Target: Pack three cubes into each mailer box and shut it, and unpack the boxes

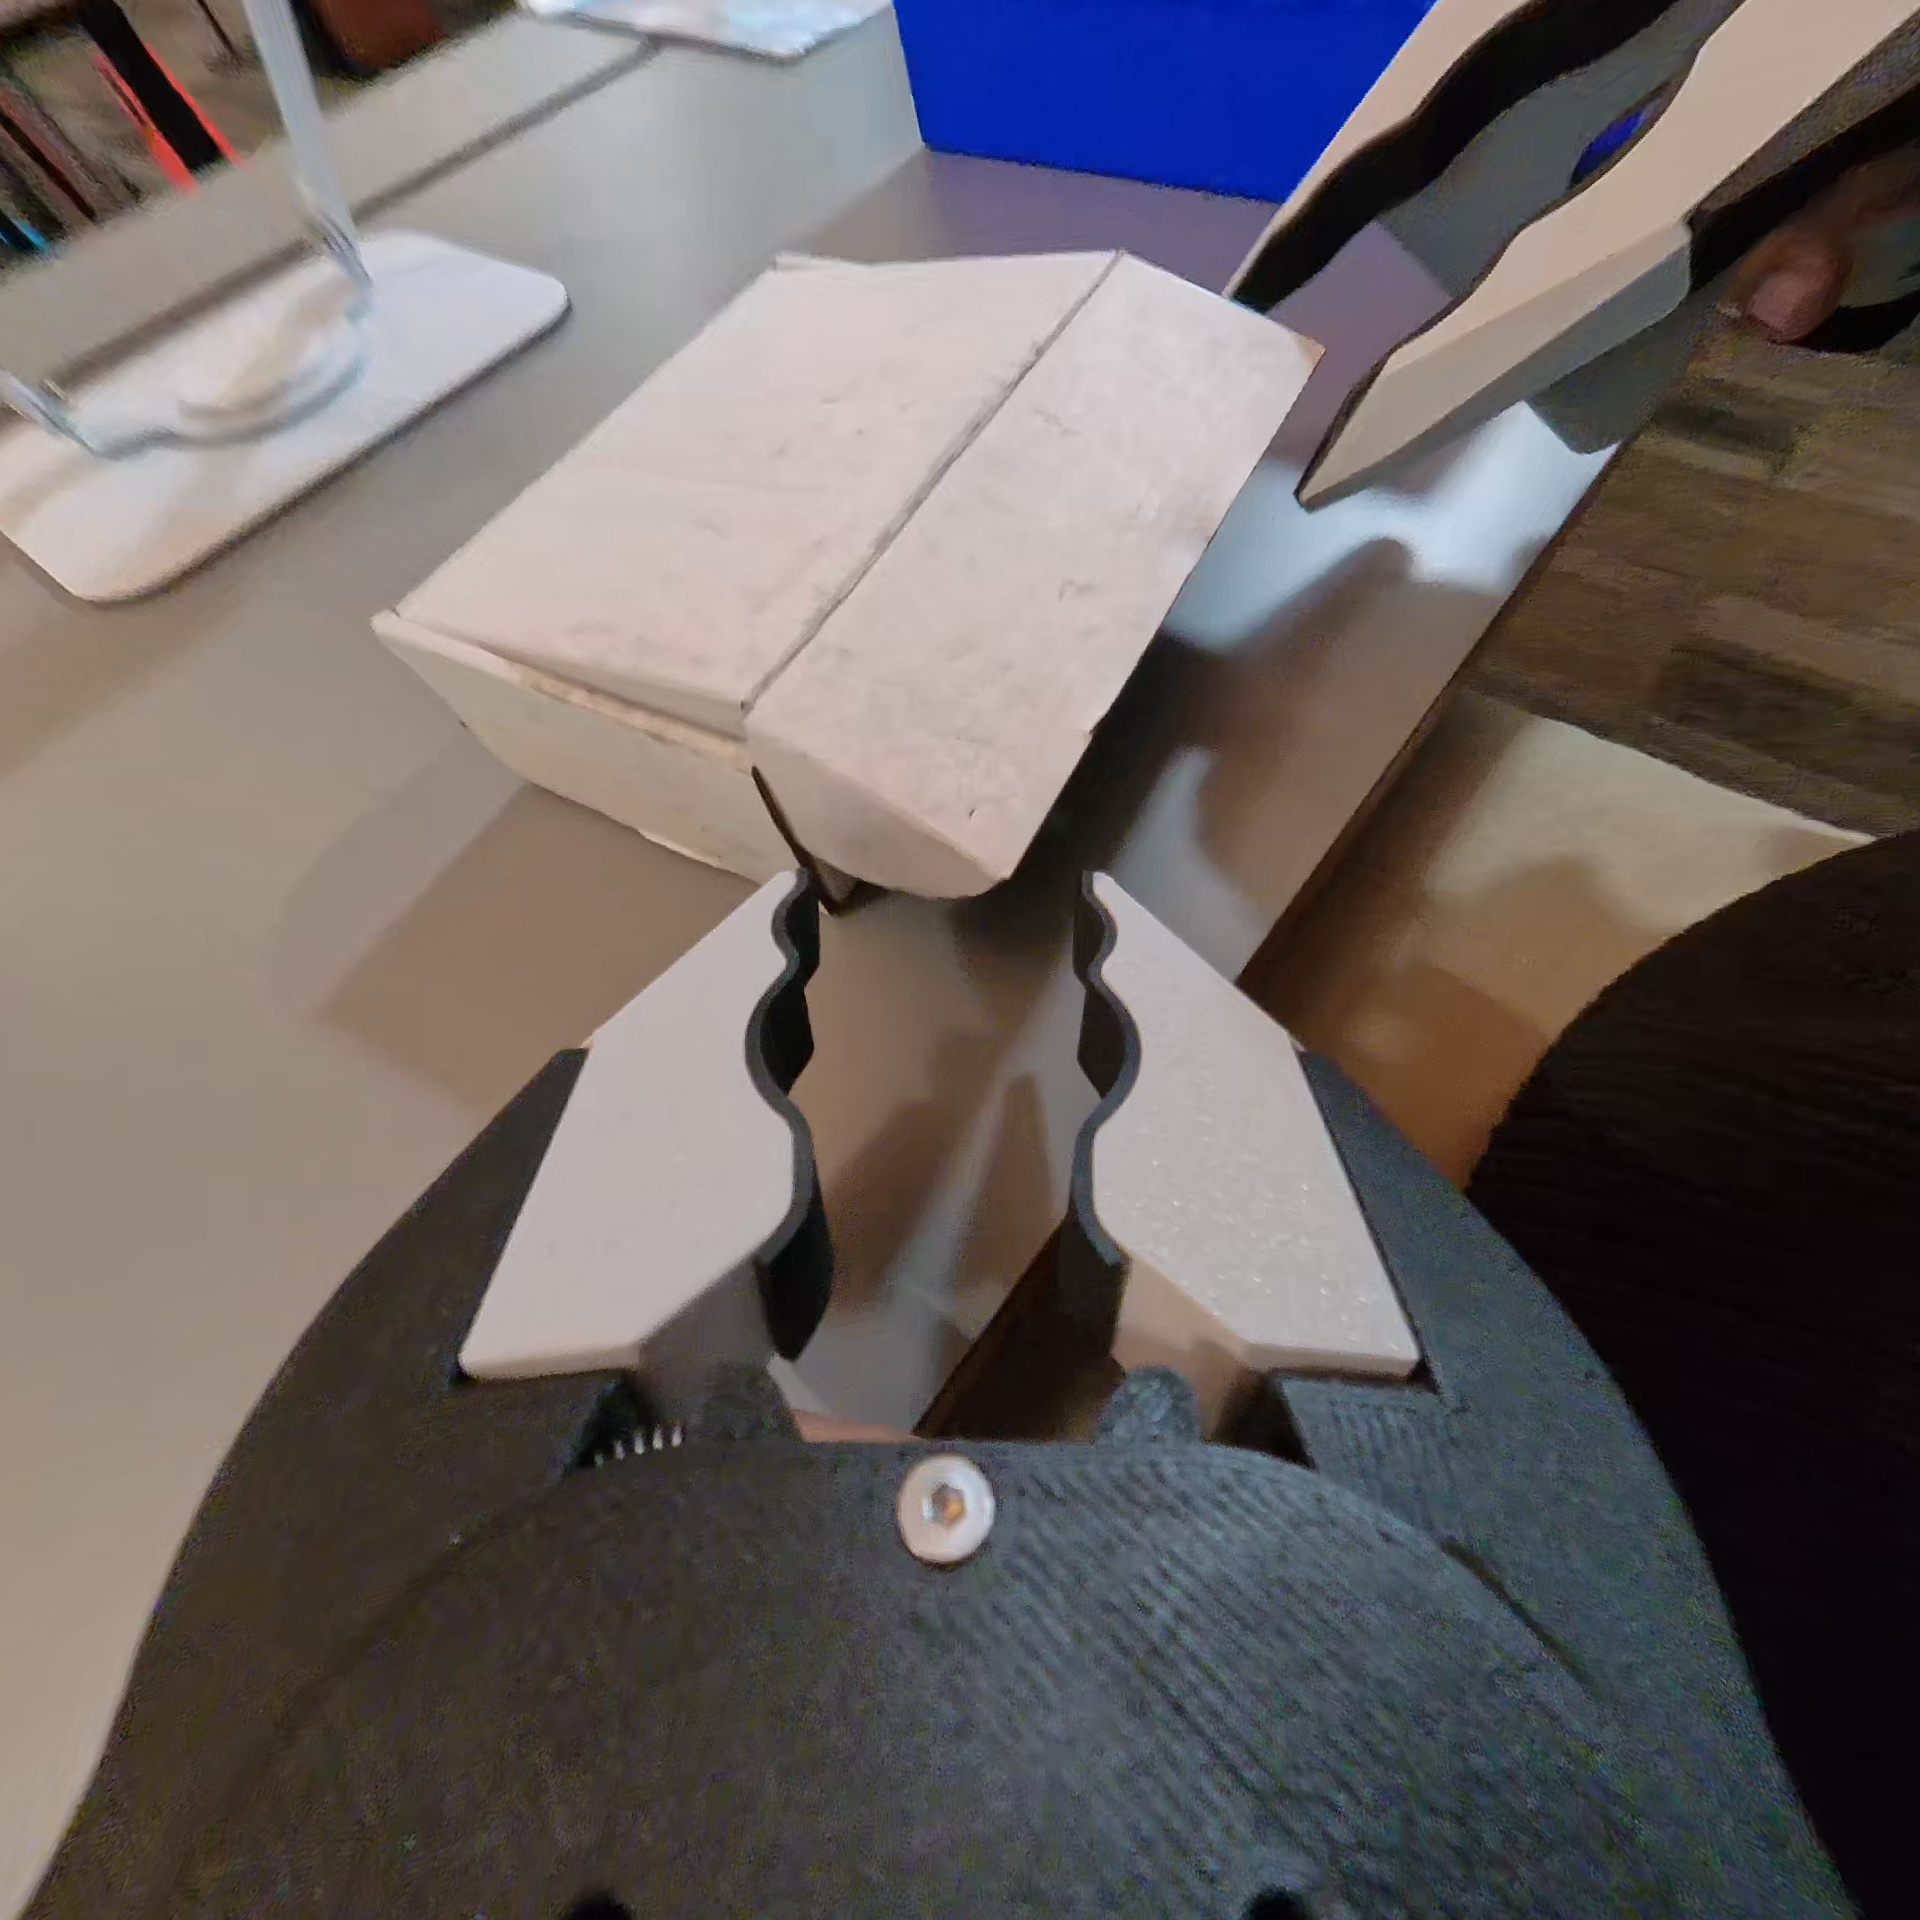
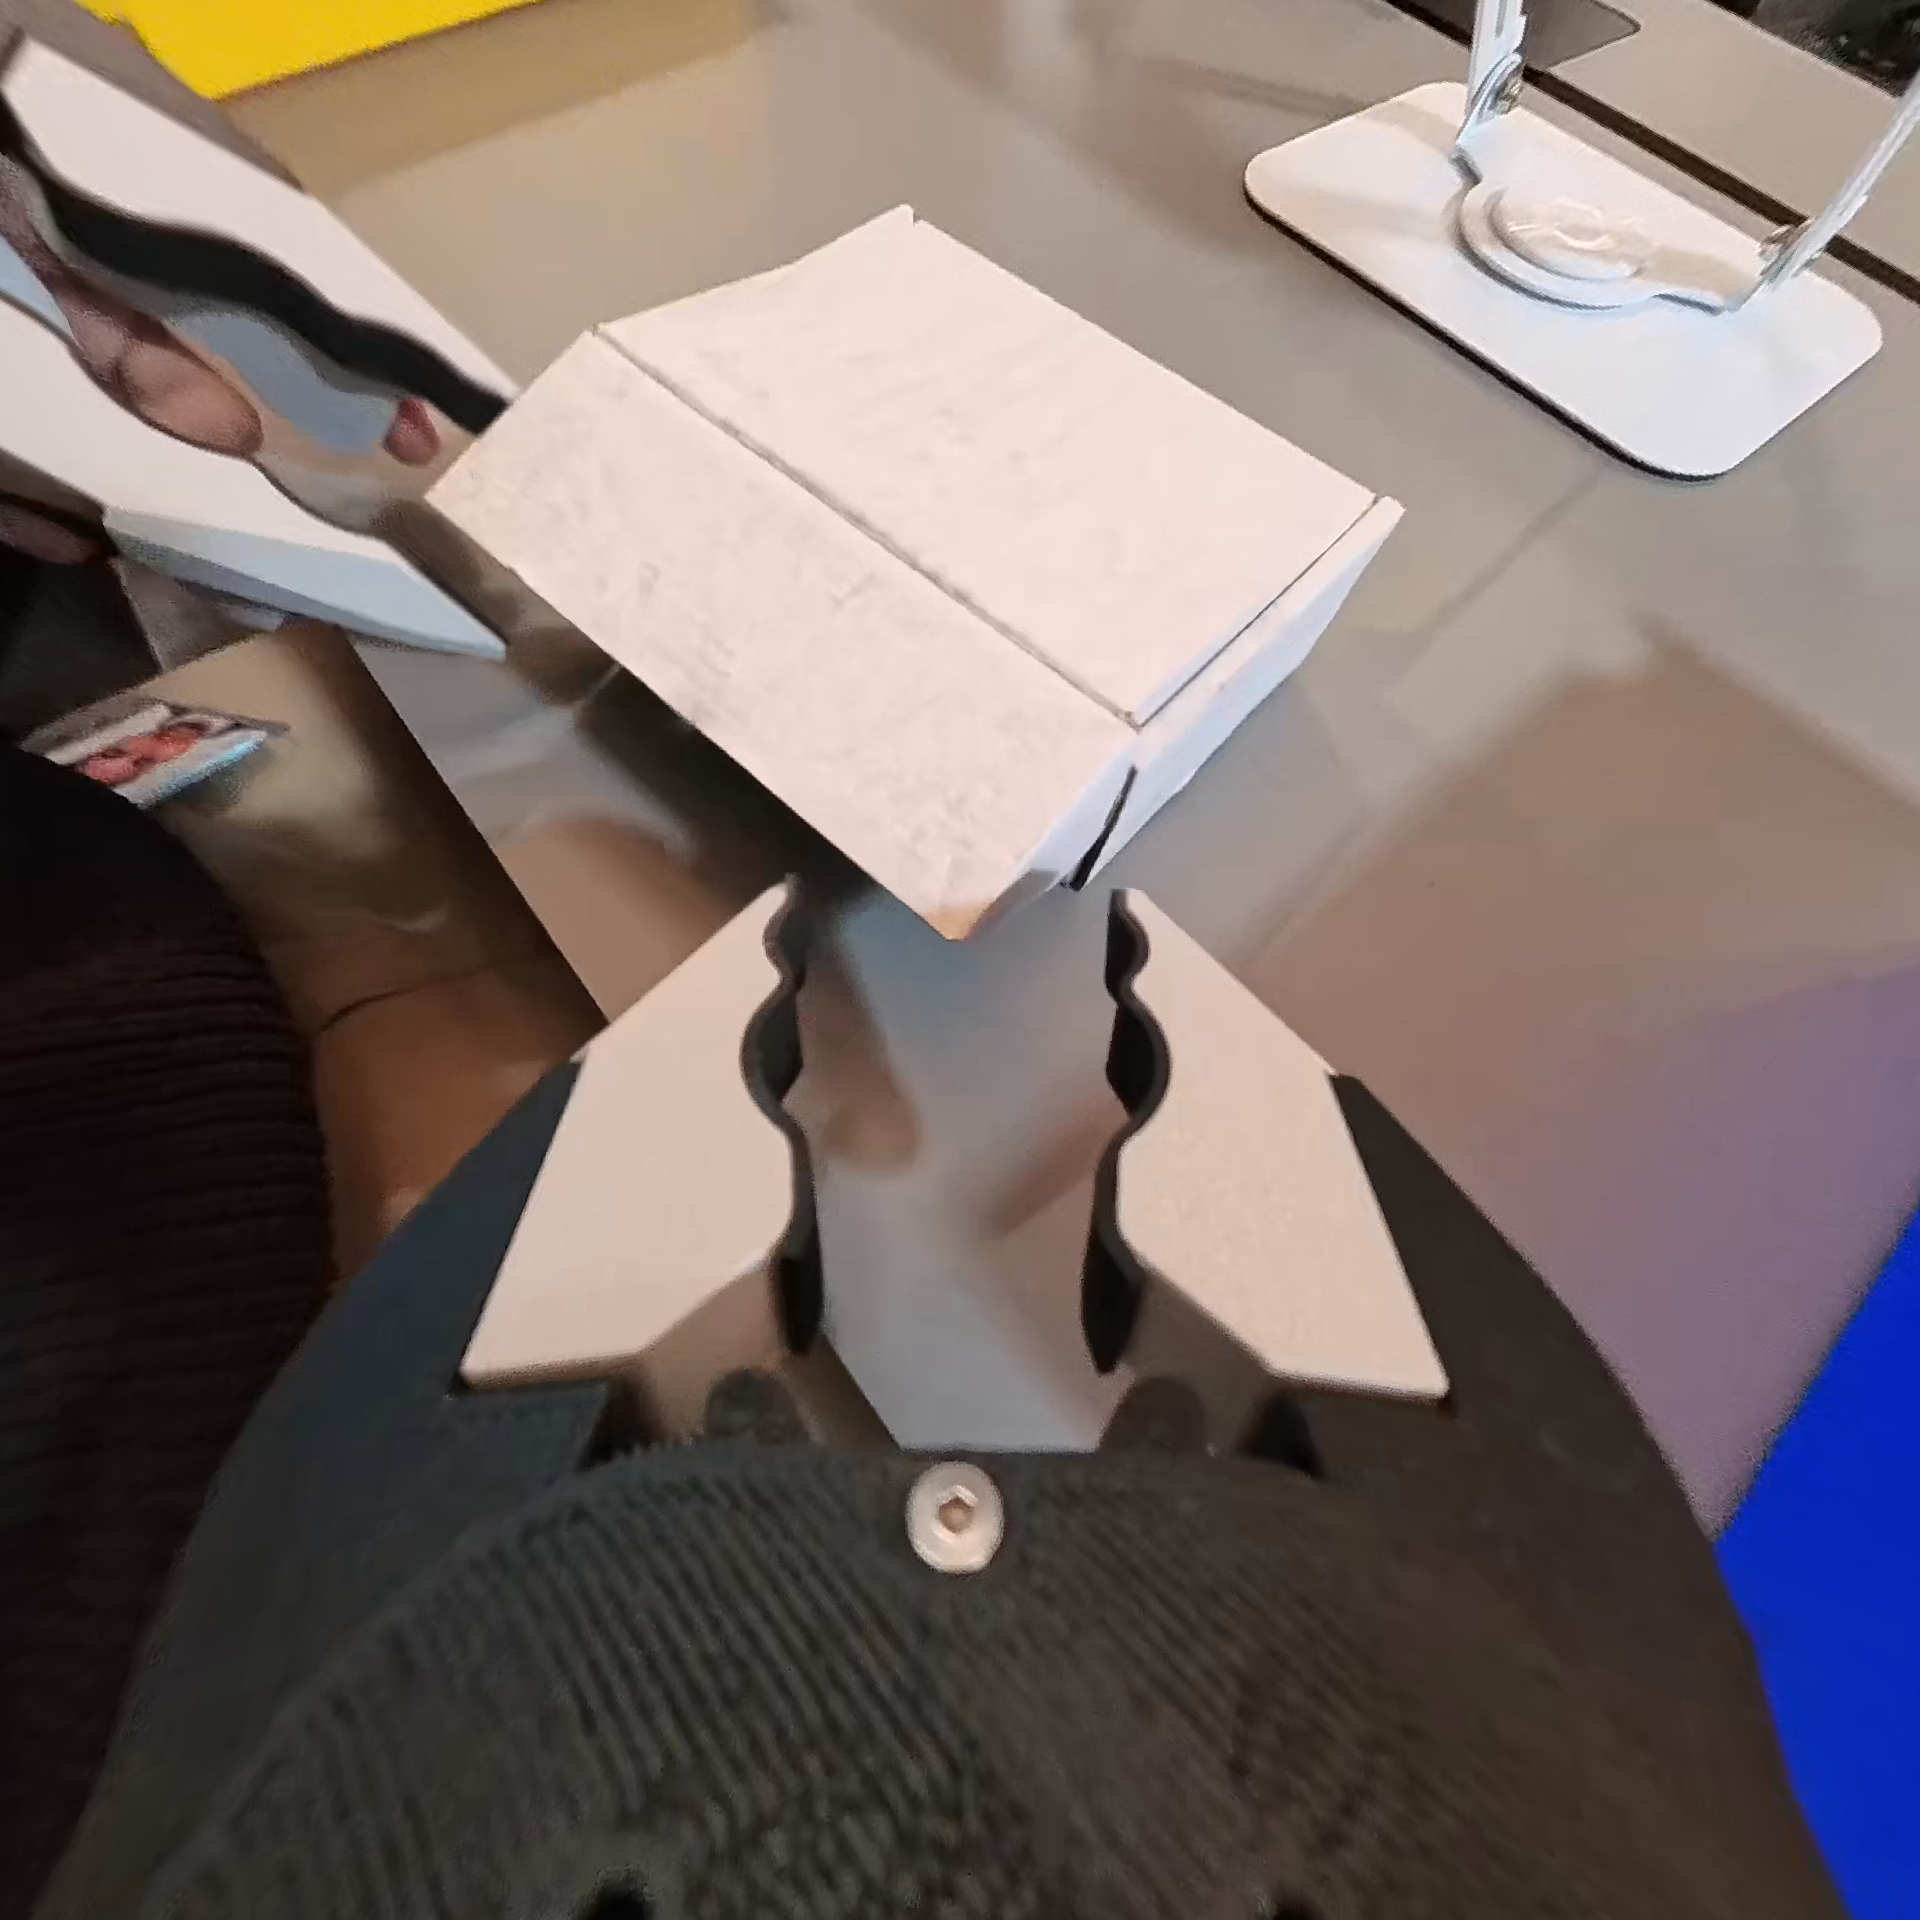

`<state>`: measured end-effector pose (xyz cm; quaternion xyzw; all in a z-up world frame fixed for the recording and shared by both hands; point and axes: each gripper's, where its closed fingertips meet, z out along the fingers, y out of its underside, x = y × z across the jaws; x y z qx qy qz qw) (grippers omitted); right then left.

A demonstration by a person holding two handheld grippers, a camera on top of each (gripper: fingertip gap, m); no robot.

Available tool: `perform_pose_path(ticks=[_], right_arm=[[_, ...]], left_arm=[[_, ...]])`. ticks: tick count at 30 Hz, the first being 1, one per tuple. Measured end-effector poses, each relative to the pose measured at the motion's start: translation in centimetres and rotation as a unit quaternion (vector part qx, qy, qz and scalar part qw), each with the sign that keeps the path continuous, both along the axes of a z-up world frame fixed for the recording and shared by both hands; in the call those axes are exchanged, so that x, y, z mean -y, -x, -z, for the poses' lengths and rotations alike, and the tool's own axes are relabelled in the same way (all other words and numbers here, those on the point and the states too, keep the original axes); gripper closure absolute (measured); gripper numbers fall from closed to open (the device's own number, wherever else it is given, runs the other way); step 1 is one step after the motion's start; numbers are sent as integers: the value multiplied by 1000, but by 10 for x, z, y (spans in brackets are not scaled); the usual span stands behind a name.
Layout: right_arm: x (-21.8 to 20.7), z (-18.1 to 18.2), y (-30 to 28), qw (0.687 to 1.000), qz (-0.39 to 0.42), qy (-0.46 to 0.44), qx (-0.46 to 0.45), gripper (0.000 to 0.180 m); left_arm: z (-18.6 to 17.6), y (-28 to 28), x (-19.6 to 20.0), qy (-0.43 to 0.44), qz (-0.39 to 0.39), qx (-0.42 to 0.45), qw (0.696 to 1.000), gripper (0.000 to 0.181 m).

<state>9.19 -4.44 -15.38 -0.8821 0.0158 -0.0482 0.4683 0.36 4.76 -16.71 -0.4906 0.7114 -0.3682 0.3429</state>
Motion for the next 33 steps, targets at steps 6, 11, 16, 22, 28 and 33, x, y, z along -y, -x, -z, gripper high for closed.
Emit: perform_pose_path(ticks=[6,11,16,22,28,33], right_arm=[[-2,-7,-8,999,31,-17,-11,114],[-5,-9,-7,997,37,-34,-57,116],[-11,-11,-3,990,27,-58,-127,117],[-12,-12,0,980,14,-72,-183,127],[-10,-9,-2,981,14,-64,-181,142],[-10,-4,-4,984,17,-52,-170,149]], left_arm=[[-1,3,-1,139,-8,-46,989,126],[-14,4,10,209,21,-34,977,119],[-14,-1,12,195,20,-25,980,121],[-10,-4,10,189,7,-28,982,130],[-7,-8,1,183,-19,-29,983,142],[0,-10,-3,161,-29,-39,986,144]])
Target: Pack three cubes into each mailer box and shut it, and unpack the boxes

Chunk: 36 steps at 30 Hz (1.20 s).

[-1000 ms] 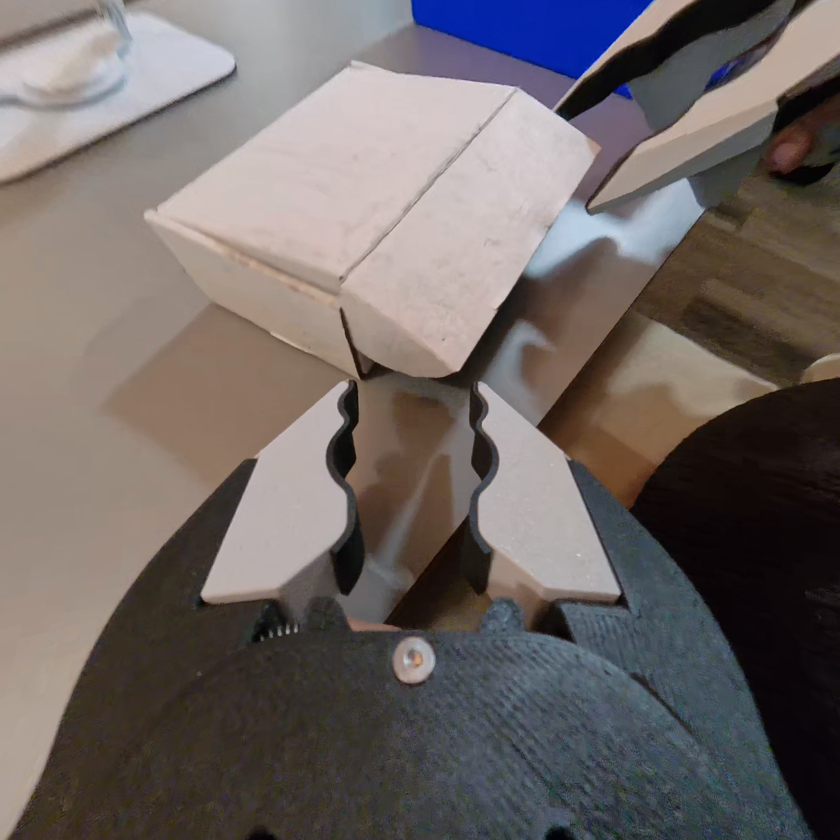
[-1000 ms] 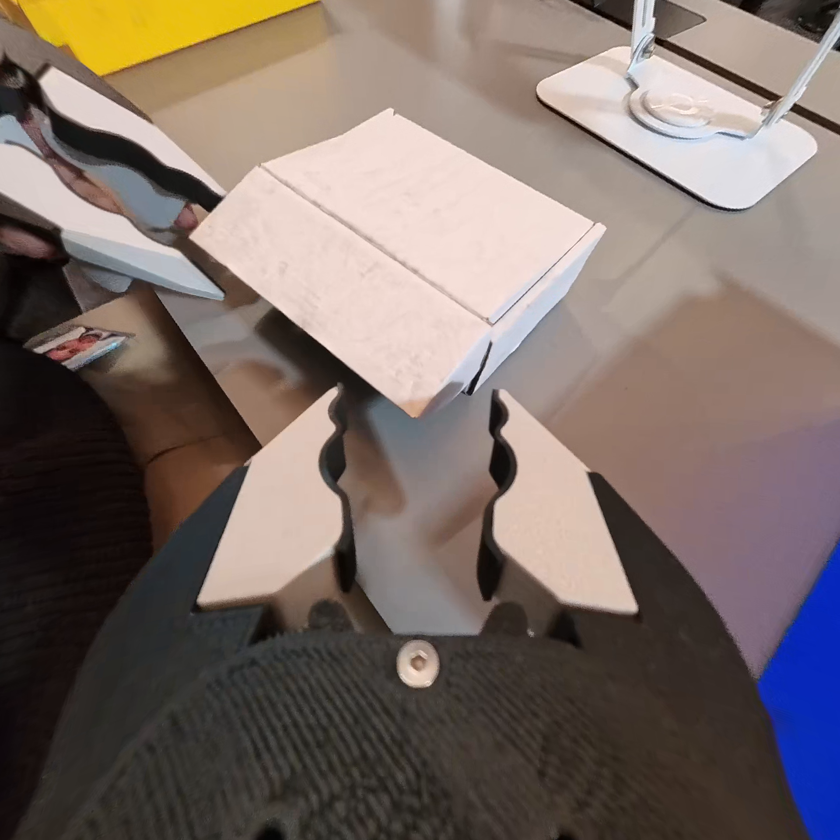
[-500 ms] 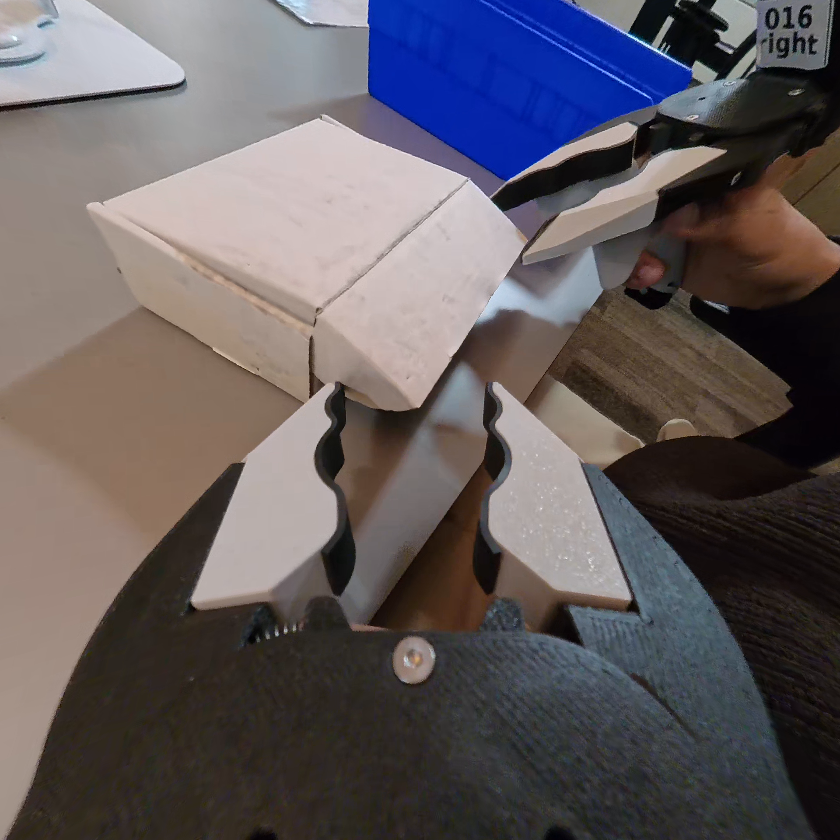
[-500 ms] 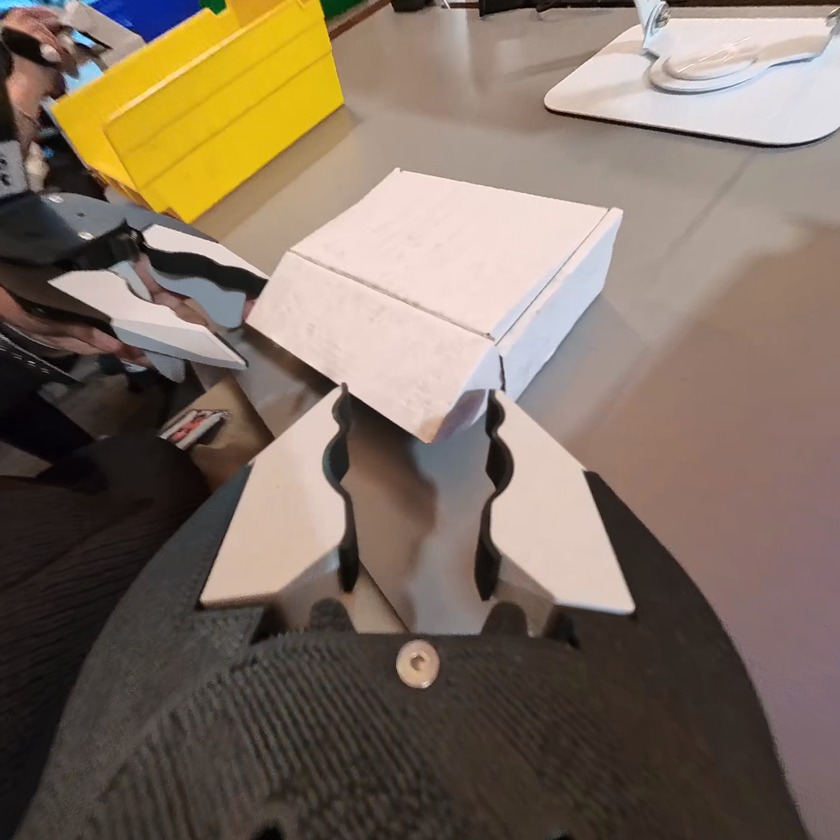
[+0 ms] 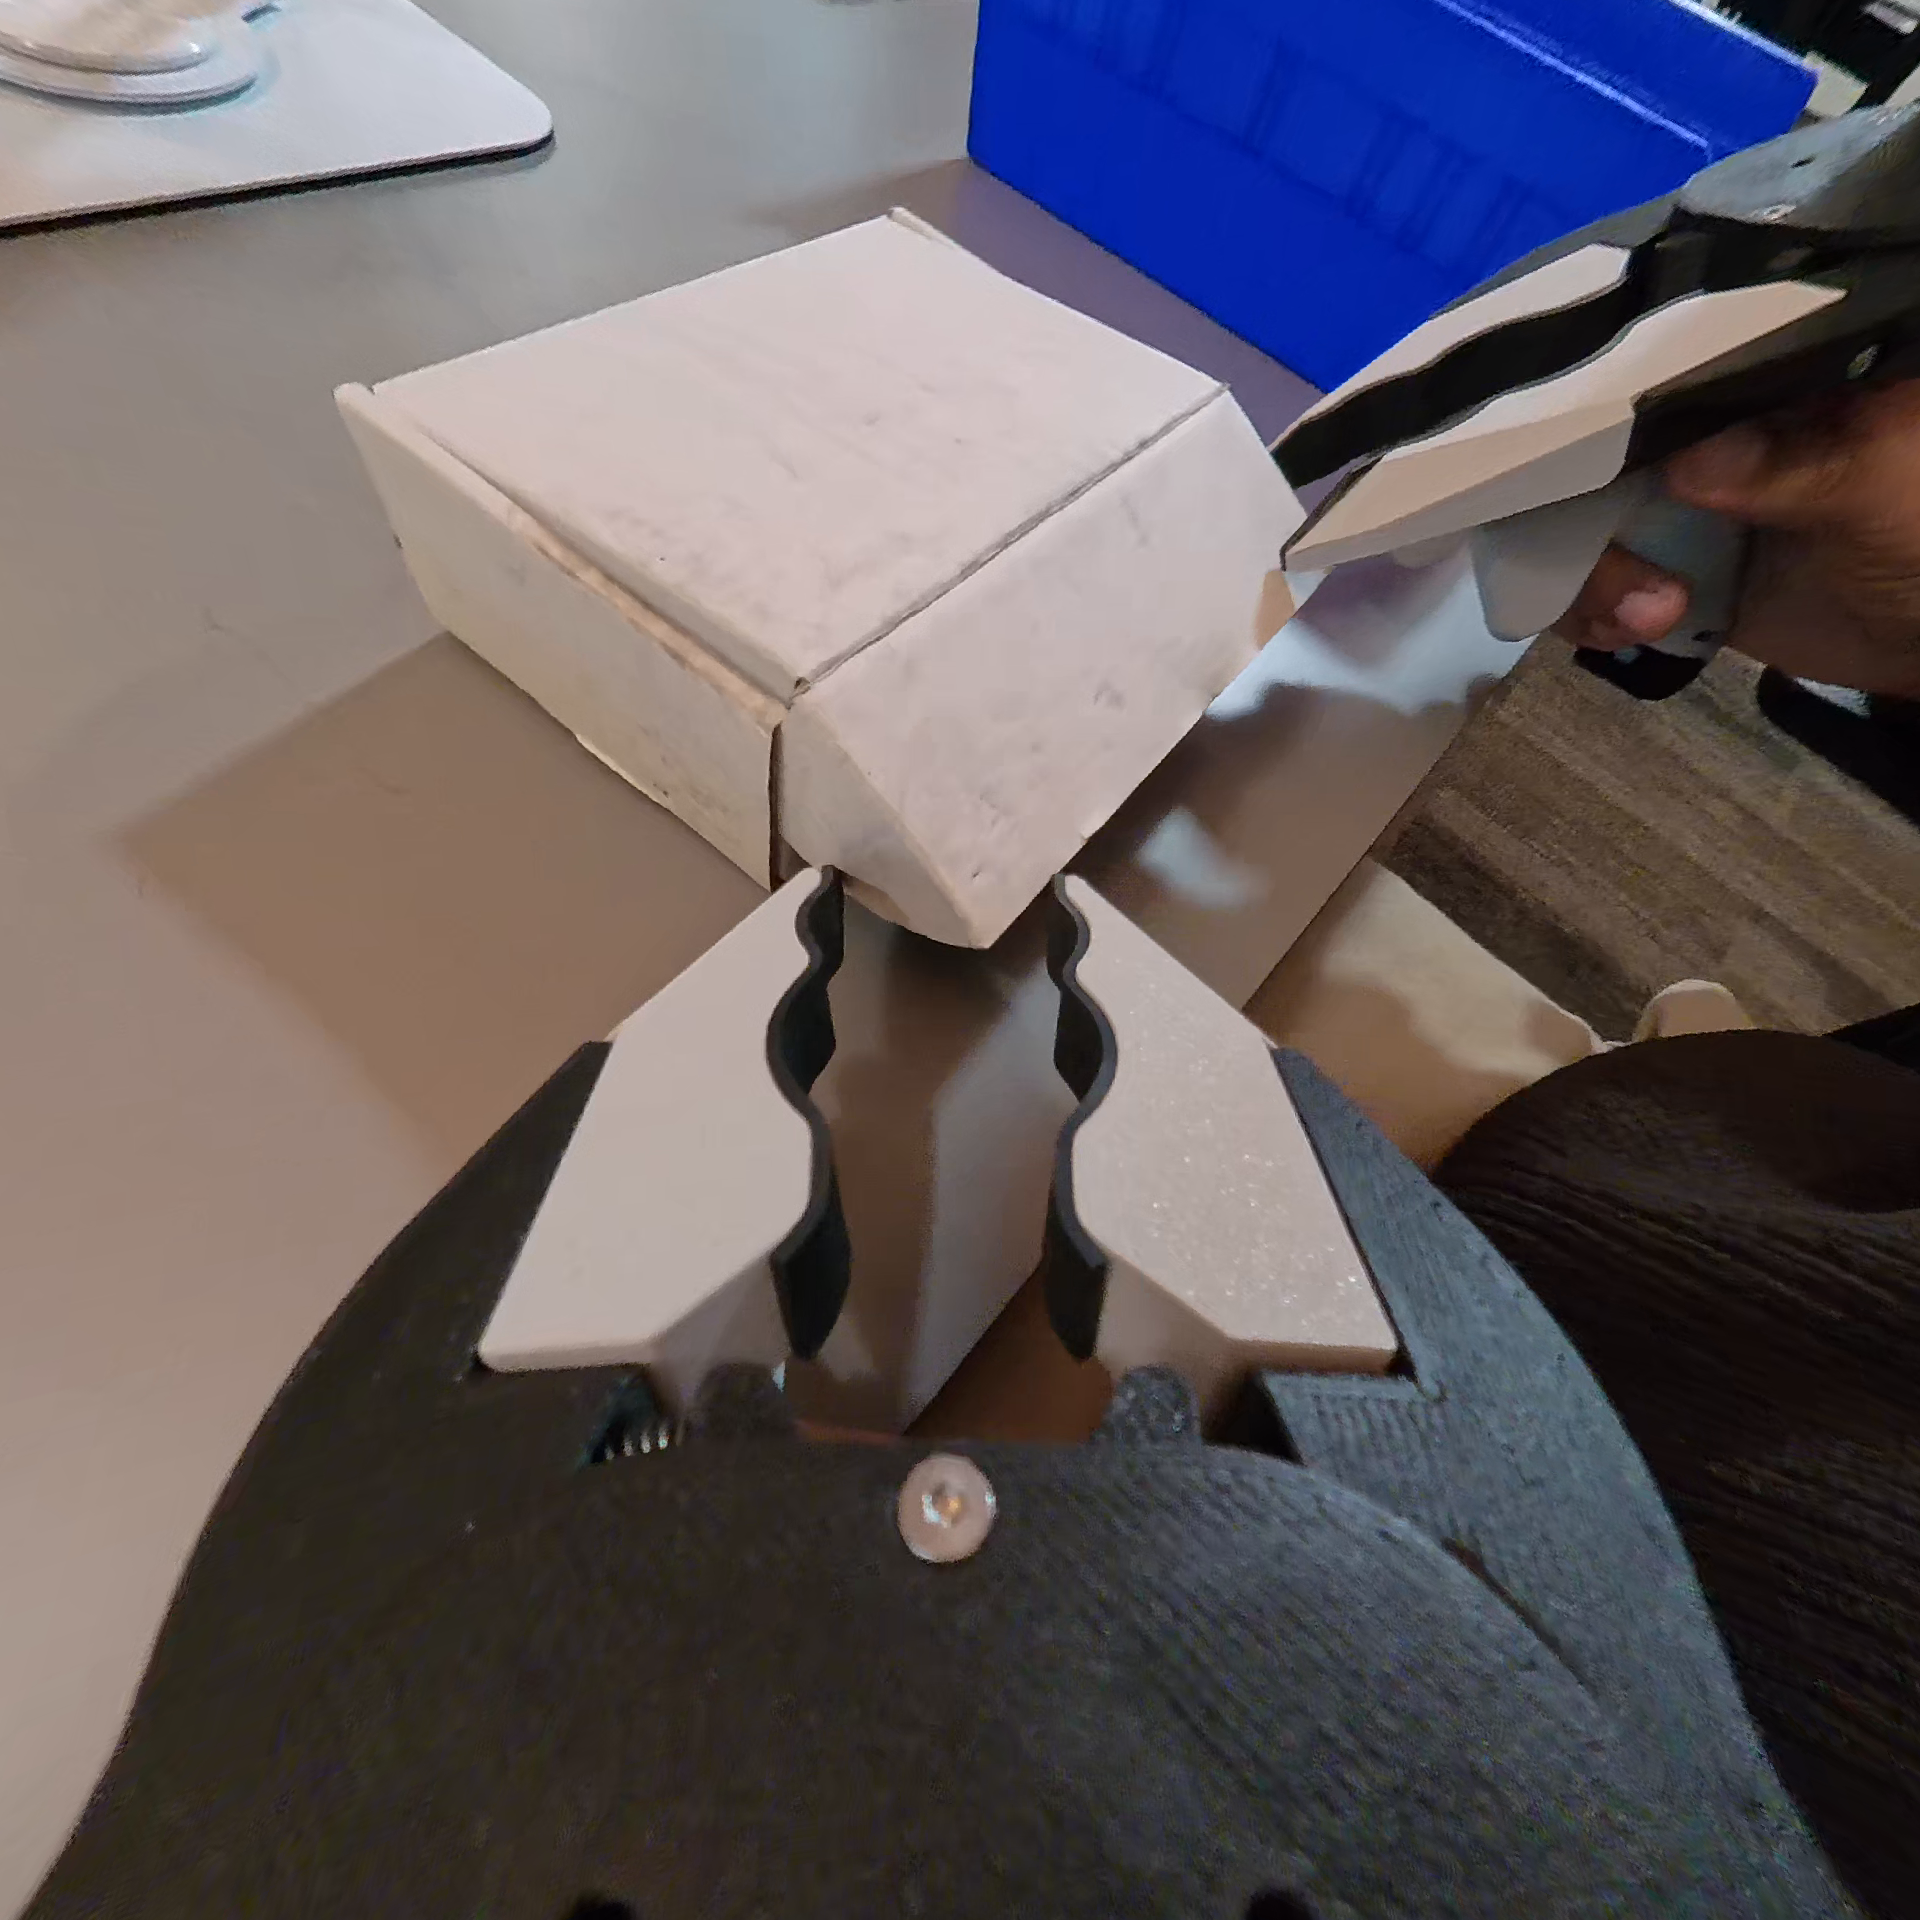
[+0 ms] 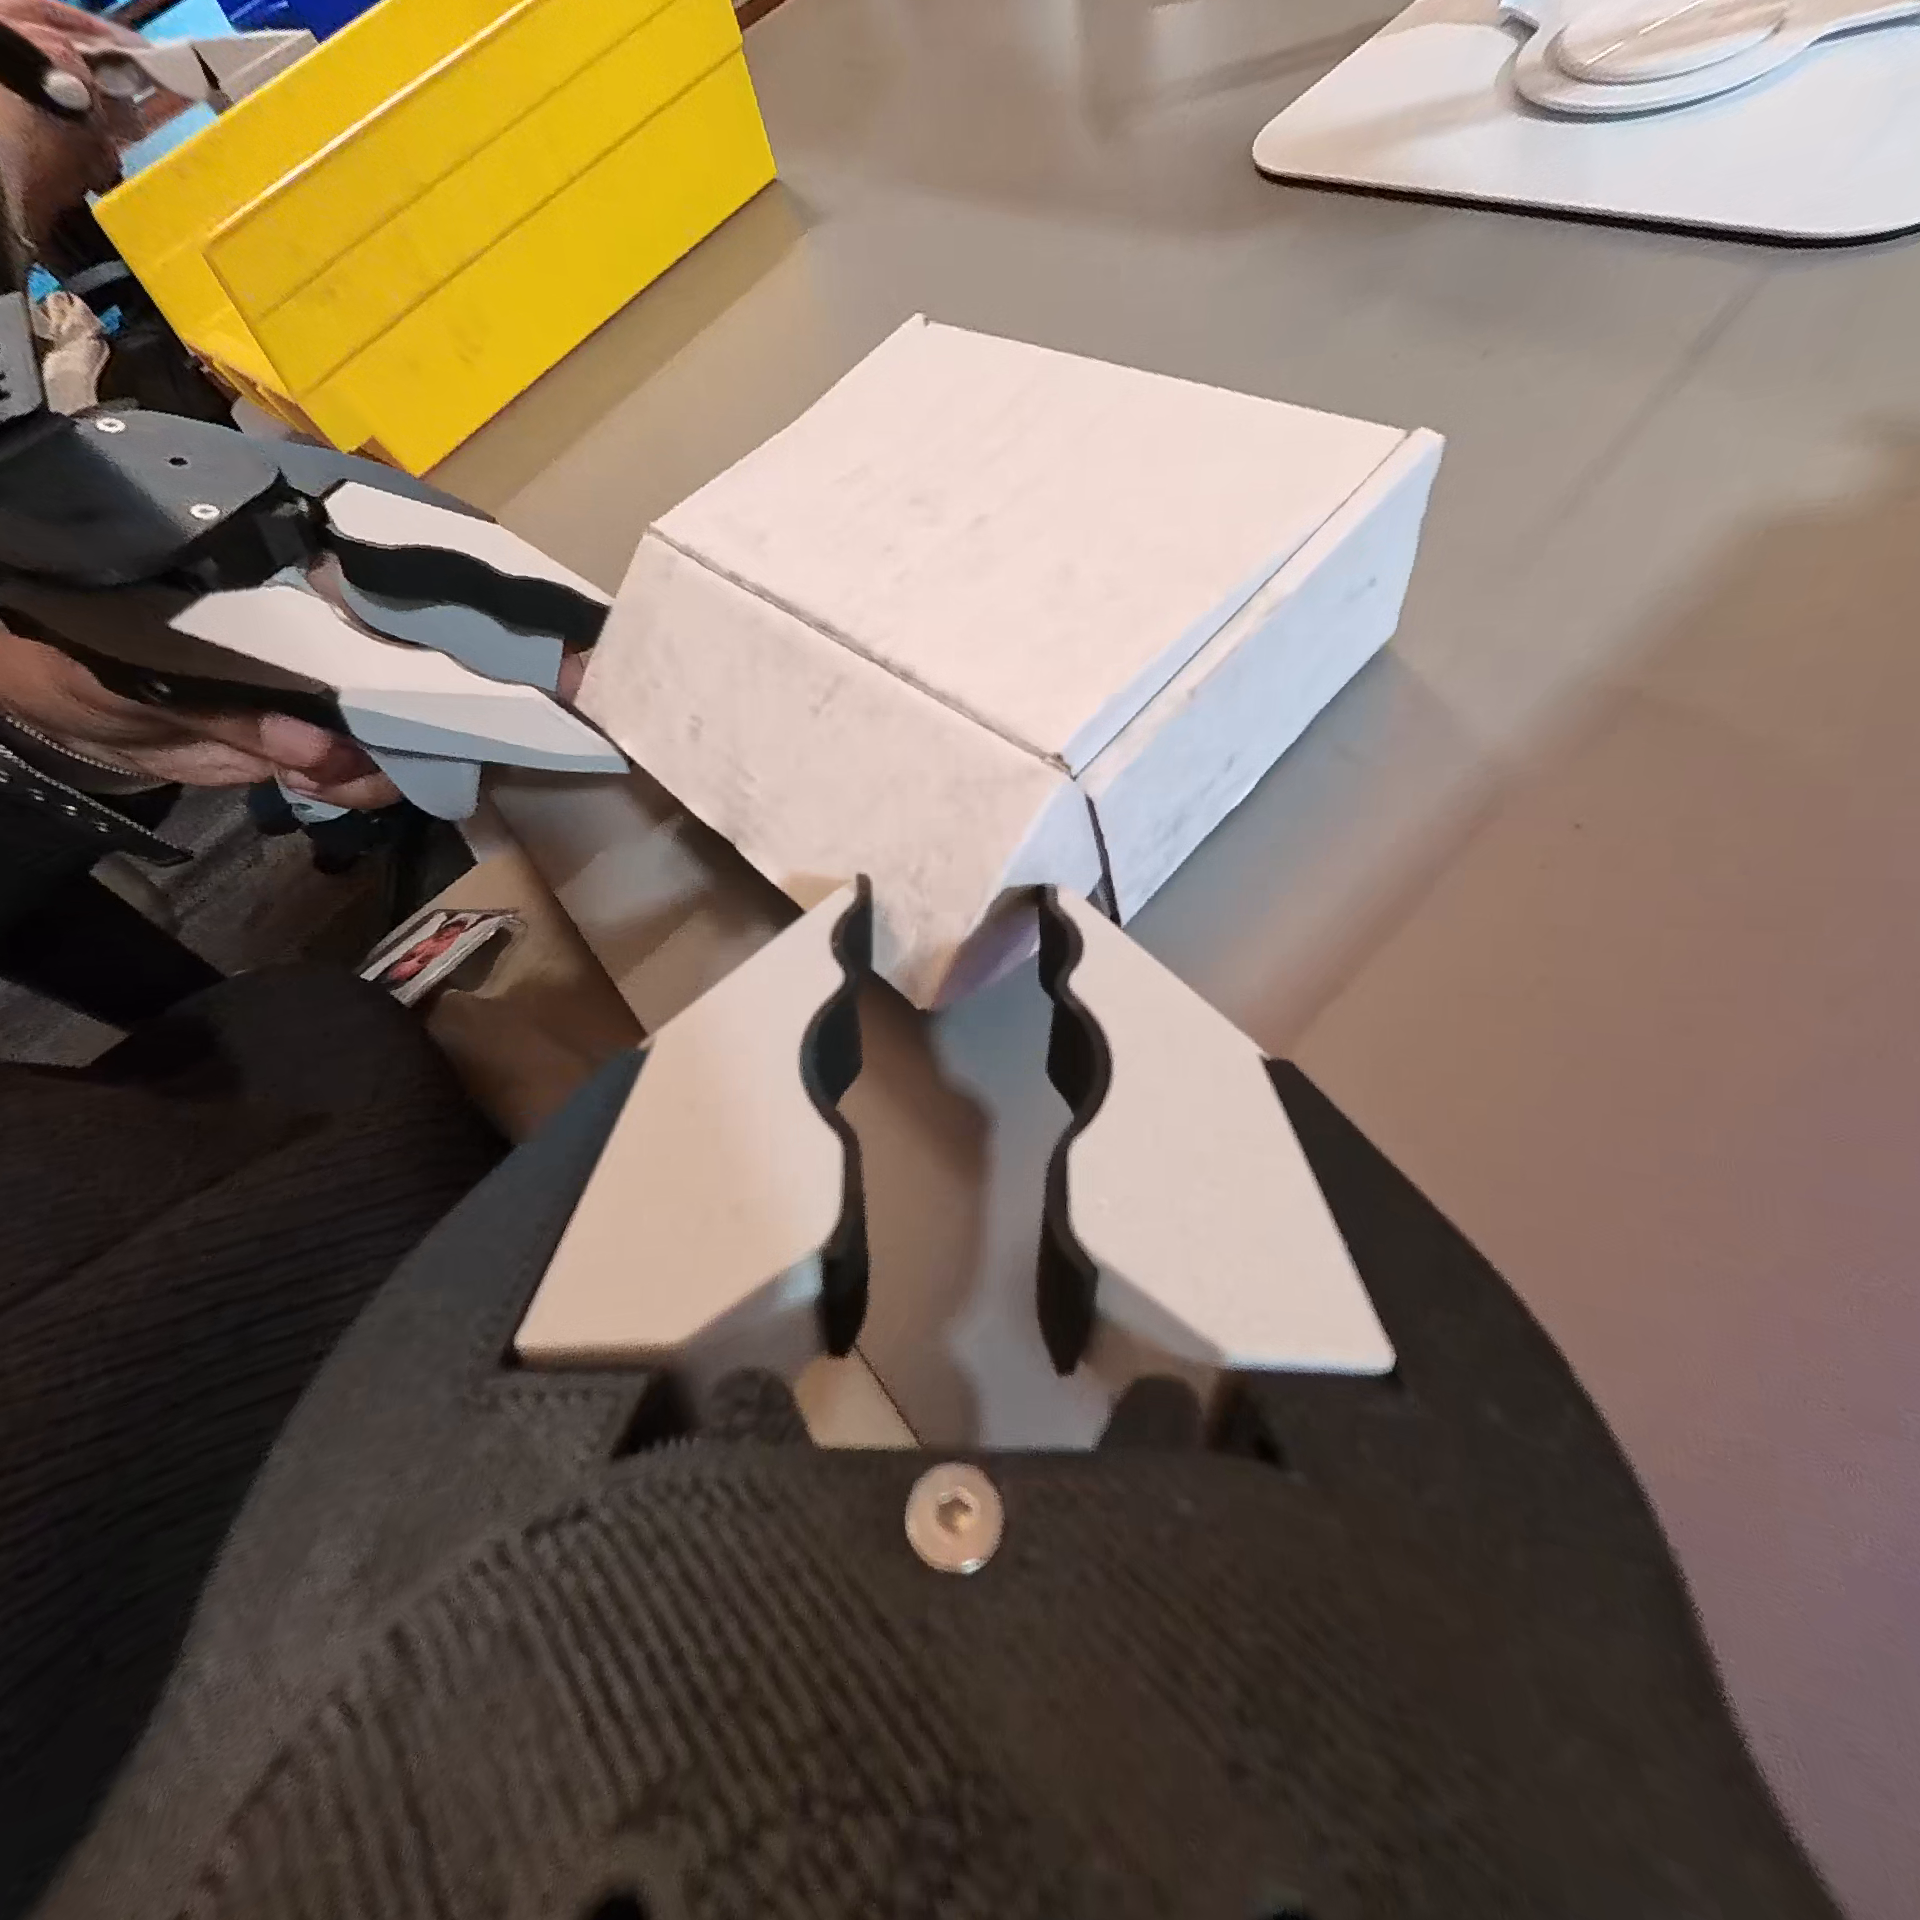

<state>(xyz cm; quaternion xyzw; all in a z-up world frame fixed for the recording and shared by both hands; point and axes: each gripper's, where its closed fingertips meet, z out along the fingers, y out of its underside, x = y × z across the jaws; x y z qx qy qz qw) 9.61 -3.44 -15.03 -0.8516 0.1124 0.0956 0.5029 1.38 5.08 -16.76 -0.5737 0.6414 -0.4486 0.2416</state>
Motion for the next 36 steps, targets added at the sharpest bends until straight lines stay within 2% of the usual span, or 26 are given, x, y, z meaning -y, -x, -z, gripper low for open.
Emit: perform_pose_path(ticks=[7,16,23,36], right_arm=[[0,0,0,1000,0,1,4,149],[-2,1,18,999,-32,11,27,147],[-8,6,26,991,-39,40,125,139],[-9,10,25,994,-33,39,93,140]], left_arm=[[0,0,-1,-4,-1,0,1000,144],[-7,2,-10,-5,-10,18,1000,133],[-6,2,-15,-17,-20,16,1000,132],[-2,1,-18,-30,-27,8,999,133]])
